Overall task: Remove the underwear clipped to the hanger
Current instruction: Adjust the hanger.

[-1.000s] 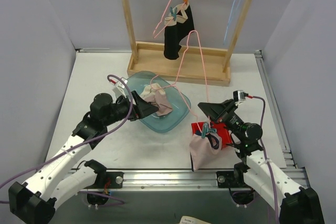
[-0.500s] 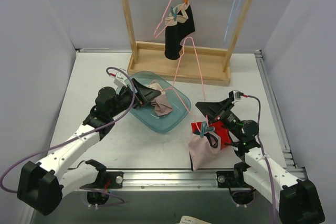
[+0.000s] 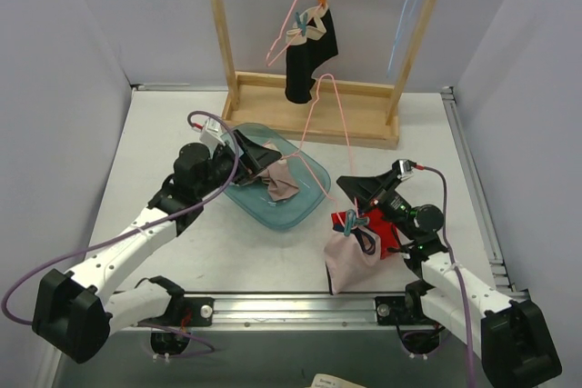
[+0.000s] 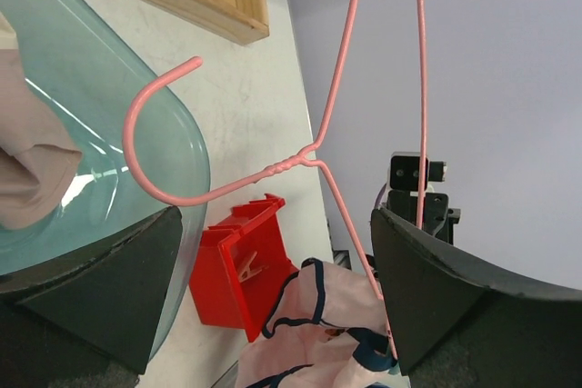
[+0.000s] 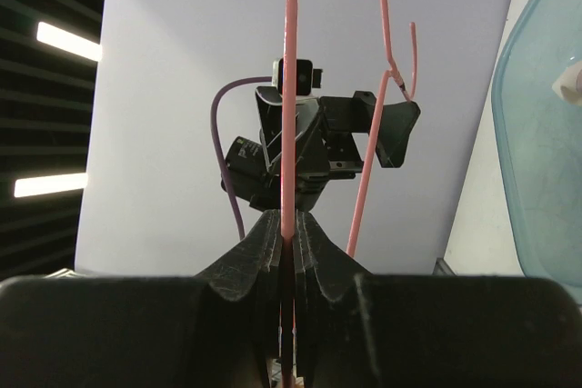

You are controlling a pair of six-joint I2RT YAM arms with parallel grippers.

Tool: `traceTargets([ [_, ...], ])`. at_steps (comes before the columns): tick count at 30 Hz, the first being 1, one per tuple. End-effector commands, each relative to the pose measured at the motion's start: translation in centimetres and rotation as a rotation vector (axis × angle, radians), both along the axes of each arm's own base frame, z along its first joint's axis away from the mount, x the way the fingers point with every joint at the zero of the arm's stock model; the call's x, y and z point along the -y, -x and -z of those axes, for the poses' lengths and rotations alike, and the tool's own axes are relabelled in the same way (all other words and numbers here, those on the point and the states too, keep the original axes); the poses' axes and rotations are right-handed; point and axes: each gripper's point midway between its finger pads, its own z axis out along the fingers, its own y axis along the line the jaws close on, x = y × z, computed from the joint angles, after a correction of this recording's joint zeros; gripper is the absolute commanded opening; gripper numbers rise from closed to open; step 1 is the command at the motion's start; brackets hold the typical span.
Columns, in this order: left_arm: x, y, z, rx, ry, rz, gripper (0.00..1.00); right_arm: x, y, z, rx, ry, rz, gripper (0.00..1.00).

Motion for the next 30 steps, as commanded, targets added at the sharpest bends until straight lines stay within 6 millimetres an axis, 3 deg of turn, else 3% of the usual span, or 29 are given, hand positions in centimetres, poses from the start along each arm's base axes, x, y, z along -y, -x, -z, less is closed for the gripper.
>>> traceTargets([
  [1,0.0,-0.5,-0.6,0.006,-0.052,-0.029,0.94,3.2,9.0,-12.0,0.673,-0.262,-0.014,0.0],
  [9,1.1,0.1,0.1,-0.016,-0.103,-0.037,0.95,3.4,9.4,-12.3,0.686,-0.275,-0.011,0.0],
  [14,0.9,1.2,-0.8,0.0,-0.09,-0.064,0.96,3.5,9.4,-12.4,0.693,-0.277,-0.005,0.0],
  [16,0.3,1.2,0.3,-0.002,-0.087,-0.1,0.95,3.5,9.6,-12.5,0.699,-0.28,-0.008,0.0],
  [19,-1.1,0.4,0.8,0.009,-0.06,-0.177,0.95,3.6,9.8,-12.7,0.703,-0.285,-0.013,0.0],
  [24,0.2,-0.7,2.3,-0.039,-0.078,-0.155,0.94,3.7,10.3,-12.8,0.71,-0.292,-0.021,0.0],
  [30,0.3,-1.7,1.4,0.003,-0.01,-0.19,0.94,3.7,10.7,-12.8,0.711,-0.297,-0.034,0.0],
])
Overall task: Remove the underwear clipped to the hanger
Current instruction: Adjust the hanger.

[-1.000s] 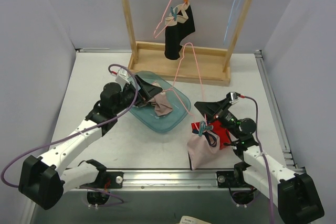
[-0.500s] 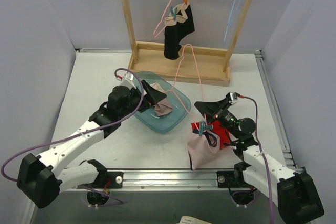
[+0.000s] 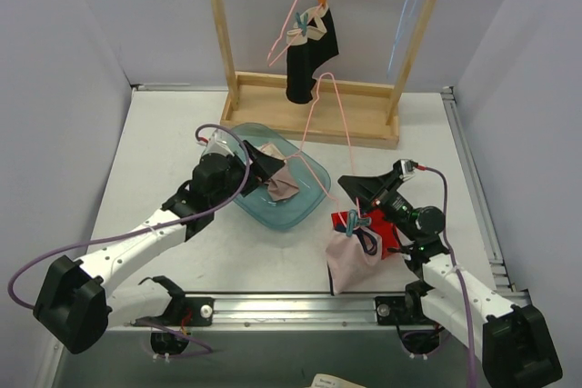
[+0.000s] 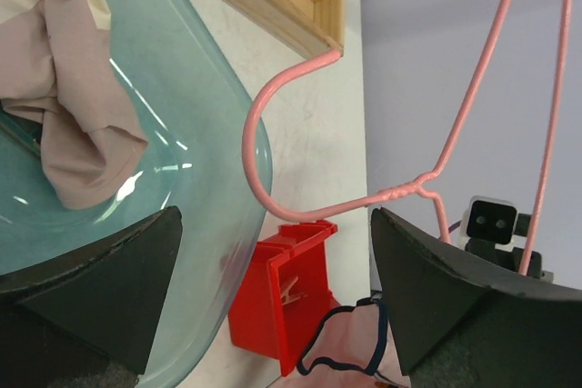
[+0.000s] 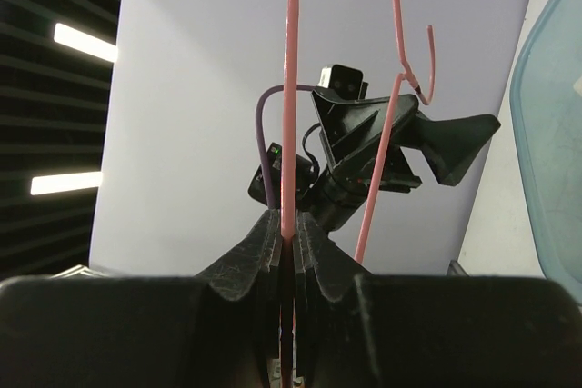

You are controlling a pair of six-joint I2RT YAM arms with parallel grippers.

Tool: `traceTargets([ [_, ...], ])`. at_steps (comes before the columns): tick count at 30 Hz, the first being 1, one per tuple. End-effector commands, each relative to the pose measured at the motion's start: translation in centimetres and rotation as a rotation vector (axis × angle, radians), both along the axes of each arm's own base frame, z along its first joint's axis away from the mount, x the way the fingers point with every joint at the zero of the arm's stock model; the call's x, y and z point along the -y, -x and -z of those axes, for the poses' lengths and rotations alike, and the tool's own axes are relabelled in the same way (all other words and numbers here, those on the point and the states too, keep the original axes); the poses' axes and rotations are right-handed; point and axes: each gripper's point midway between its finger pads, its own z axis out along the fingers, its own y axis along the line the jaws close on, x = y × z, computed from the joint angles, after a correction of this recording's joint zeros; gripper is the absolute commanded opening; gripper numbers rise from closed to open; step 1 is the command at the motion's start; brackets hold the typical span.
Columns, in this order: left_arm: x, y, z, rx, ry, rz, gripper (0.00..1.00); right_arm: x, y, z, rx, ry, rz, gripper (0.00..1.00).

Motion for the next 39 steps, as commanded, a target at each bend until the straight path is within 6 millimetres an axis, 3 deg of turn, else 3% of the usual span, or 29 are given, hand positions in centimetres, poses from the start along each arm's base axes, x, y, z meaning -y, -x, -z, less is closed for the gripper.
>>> traceTargets([
  [1,0.0,-1.4,-4.5,0.133,0.124,-0.044,0.94,3.5,10.4,-12.0,0.706,-0.268,-0.025,0.0],
  [4,0.5,-1.5,-5.6,0.157,0.179,-0.034,0.94,3.4,10.5,-11.7,0.702,-0.263,-0.033,0.0],
  [10,2.2,-2.0,-5.6,0.14,0.232,0.019,1.0,3.4,10.6,-11.7,0.699,-0.263,-0.038,0.0],
  [15,2.1,-1.9,-5.7,0.148,0.255,0.028,0.78,3.4,10.5,-11.3,0.688,-0.261,-0.039,0.0],
  [21,0.9,-1.7,-6.9,0.179,0.266,0.013,0.65,3.1,10.2,-10.9,0.679,-0.245,-0.044,0.0],
  [26,1.5,-1.2,-7.3,0.176,0.281,0.063,0.48,3.1,10.1,-10.8,0.676,-0.243,-0.041,0.0],
  [30,1.9,-0.7,-7.4,0.162,0.304,0.096,0.27,3.0,9.9,-10.6,0.669,-0.237,-0.038,0.0],
  [37,2.0,0.0,-7.6,0.16,0.33,0.133,0.12,2.9,9.4,-10.3,0.648,-0.229,-0.035,0.0],
  [38,2.0,0.0,-7.7,0.16,0.334,0.135,0.03,2.8,9.4,-10.2,0.645,-0.228,-0.035,0.0],
  [39,2.1,0.1,-8.1,0.169,0.34,0.146,0.03,2.8,9.3,-10.1,0.642,-0.225,-0.035,0.0],
])
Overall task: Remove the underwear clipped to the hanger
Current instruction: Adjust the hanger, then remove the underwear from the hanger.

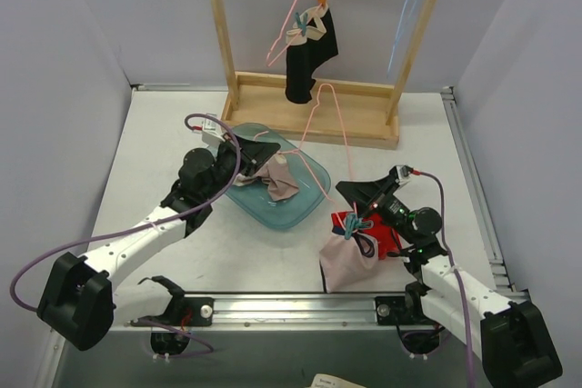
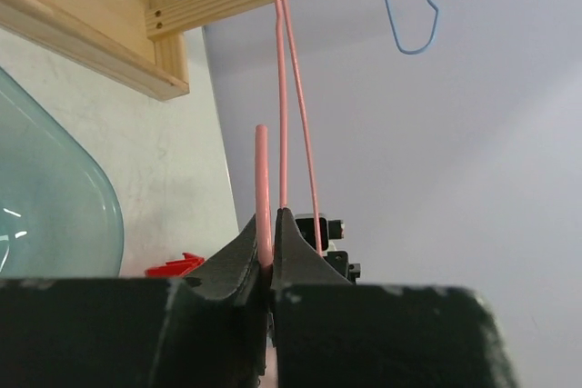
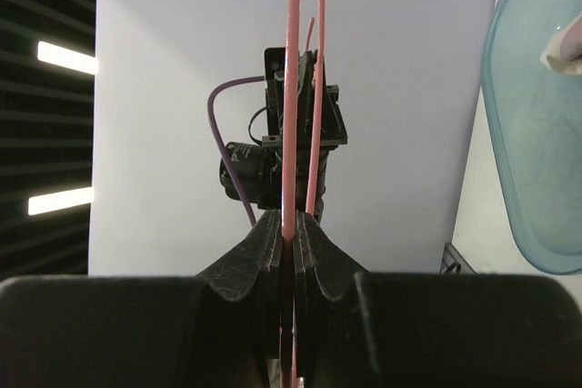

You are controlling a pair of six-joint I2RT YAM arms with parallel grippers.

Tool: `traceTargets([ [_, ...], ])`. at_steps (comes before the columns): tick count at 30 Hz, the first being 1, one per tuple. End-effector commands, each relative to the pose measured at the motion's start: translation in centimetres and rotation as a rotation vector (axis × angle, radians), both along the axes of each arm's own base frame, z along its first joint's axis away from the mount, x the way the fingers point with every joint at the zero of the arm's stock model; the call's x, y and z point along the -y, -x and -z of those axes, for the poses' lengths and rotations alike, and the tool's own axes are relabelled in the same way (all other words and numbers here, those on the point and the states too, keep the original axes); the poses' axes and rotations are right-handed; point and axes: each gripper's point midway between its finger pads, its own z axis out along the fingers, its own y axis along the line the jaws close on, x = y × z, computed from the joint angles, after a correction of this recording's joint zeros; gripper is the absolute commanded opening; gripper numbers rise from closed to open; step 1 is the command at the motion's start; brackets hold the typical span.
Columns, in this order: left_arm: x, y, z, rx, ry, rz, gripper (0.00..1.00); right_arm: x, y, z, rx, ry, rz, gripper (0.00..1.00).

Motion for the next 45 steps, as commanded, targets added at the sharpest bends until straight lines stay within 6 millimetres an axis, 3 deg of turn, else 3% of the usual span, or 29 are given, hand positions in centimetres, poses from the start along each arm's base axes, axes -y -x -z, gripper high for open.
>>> traceTargets([
  [1,0.9,1.7,-0.4,0.045,-0.011,0.101,0.03,3.0,9.1,-12.4,0.716,-0.244,-0.012,0.0],
  [3,1.0,1.7,-0.3,0.048,-0.016,0.11,0.03,2.8,8.9,-12.4,0.714,-0.238,-0.016,0.03],
  [4,0.9,1.7,-0.2,0.05,-0.021,0.115,0.03,2.7,9.0,-12.3,0.716,-0.233,-0.024,0.13],
  [5,0.7,1.7,-0.1,0.048,-0.025,0.115,0.03,2.7,8.9,-12.3,0.711,-0.232,-0.028,0.39],
  [7,0.5,1.8,0.3,0.042,-0.045,0.122,0.03,2.6,8.8,-12.3,0.704,-0.229,-0.03,0.64],
  [8,0.2,1.8,-0.1,0.067,-0.067,0.117,0.03,2.5,8.5,-12.1,0.689,-0.221,-0.03,0.84],
  [10,-0.4,2.1,0.1,0.07,-0.123,0.117,0.03,2.4,8.4,-12.1,0.686,-0.21,-0.023,1.0],
  [15,-2.8,2.2,-0.6,0.08,-0.145,0.092,0.03,1.2,6.1,-10.8,0.6,-0.085,-0.004,1.0],
  [16,-3.4,2.5,-1.6,0.102,-0.146,0.083,0.03,1.1,6.2,-12.0,0.668,-0.032,0.026,1.0],
  [17,-3.9,2.4,-2.0,0.122,-0.166,0.072,0.03,0.2,4.0,-9.9,0.548,0.077,0.03,1.0],
  [18,-4.5,2.4,-1.8,0.105,-0.19,0.06,0.03,0.1,2.9,-9.3,0.515,0.151,0.062,1.0],
  [19,-5.0,2.5,-3.2,0.135,-0.196,0.049,0.03,0.5,2.0,-8.9,0.587,0.306,0.143,1.0],
  [20,-5.4,2.9,-4.0,0.164,-0.211,0.041,0.03,0.8,0.9,-7.9,0.47,0.446,0.151,1.0],
  [21,-5.8,3.1,-4.0,0.149,-0.231,0.039,0.03,1.4,0.3,-7.6,0.461,0.528,0.191,1.0],
  [23,-6.7,3.4,-5.7,0.196,-0.274,0.018,0.03,3.1,-0.8,-7.2,0.444,0.724,0.265,1.0],
  [24,-7.2,3.5,-4.3,0.135,-0.324,0.013,0.03,3.5,-1.0,-7.3,0.445,0.775,0.277,1.0],
  [26,-7.8,3.6,-5.2,0.166,-0.395,-0.001,0.03,4.5,-1.8,-5.1,0.382,0.911,0.275,1.0],
  [28,-8.6,3.8,-4.3,0.144,-0.477,-0.007,0.03,5.0,-2.4,-4.8,0.349,0.969,0.279,1.0],
  [31,-9.3,4.2,-4.2,0.131,-0.529,-0.015,0.03,4.5,-2.7,-2.0,0.291,1.043,0.18,1.0],
  [34,-9.4,4.4,-4.4,0.136,-0.547,-0.009,0.03,2.8,-2.0,1.1,0.259,1.061,0.034,1.0],
  [38,-9.3,4.1,-4.5,0.138,-0.576,0.001,0.03,0.0,0.1,3.3,0.269,1.063,-0.111,1.0],
  [42,-9.6,3.6,-4.9,0.142,-0.617,-0.004,0.03,-5.4,3.7,5.0,0.318,1.034,-0.29,1.0],
  [43,-9.6,3.4,-5.3,0.151,-0.626,-0.004,0.03,-7.4,6.2,5.4,0.349,1.027,-0.372,1.0],
  [45,-9.6,3.3,-5.4,0.151,-0.641,-0.002,0.03,-9.0,7.5,6.5,0.349,1.061,-0.409,1.0],
])
